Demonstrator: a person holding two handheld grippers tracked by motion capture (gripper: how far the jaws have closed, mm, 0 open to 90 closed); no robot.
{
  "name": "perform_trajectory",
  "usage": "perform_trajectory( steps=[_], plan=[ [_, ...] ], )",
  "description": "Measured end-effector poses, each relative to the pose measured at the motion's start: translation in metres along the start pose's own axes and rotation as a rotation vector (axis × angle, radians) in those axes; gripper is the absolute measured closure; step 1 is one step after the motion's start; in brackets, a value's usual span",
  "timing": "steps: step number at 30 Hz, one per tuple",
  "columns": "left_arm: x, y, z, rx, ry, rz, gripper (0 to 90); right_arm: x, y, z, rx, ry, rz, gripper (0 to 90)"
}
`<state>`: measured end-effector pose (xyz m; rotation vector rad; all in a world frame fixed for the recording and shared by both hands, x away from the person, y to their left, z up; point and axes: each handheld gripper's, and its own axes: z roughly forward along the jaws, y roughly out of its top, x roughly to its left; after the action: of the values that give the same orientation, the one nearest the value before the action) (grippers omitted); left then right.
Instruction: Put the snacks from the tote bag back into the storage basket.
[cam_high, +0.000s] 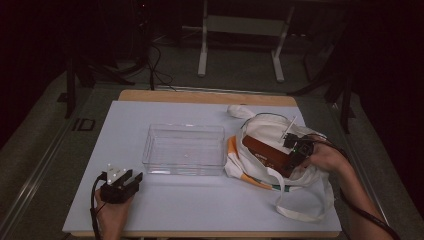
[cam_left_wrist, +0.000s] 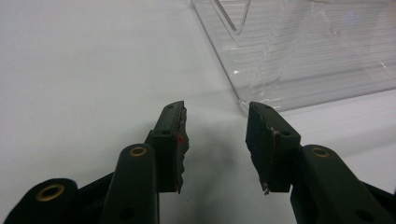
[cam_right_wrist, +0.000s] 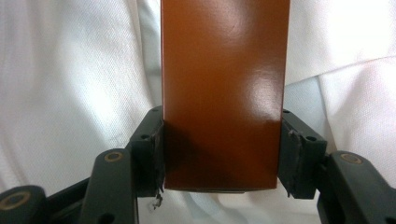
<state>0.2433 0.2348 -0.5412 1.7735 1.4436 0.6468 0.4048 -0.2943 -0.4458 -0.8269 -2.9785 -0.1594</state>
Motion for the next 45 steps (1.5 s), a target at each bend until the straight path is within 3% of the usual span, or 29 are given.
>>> perform_trajectory(
  steps=[17,32,45],
  plan=[
    [0.000,0.000,0.000,-0.001,0.001,0.002,58.2,-0.004,-0.011,-0.015,-0.065,-0.017,-0.003,43.1],
    [0.000,0.000,0.000,-0.001,0.000,0.001,58.2,-0.006,-0.019,-0.041,-0.163,-0.045,-0.011,43.1],
    [0.000,0.000,0.000,-0.001,0.000,0.002,58.2,-0.005,-0.022,-0.061,-0.201,-0.061,-0.028,43.2]
  ],
)
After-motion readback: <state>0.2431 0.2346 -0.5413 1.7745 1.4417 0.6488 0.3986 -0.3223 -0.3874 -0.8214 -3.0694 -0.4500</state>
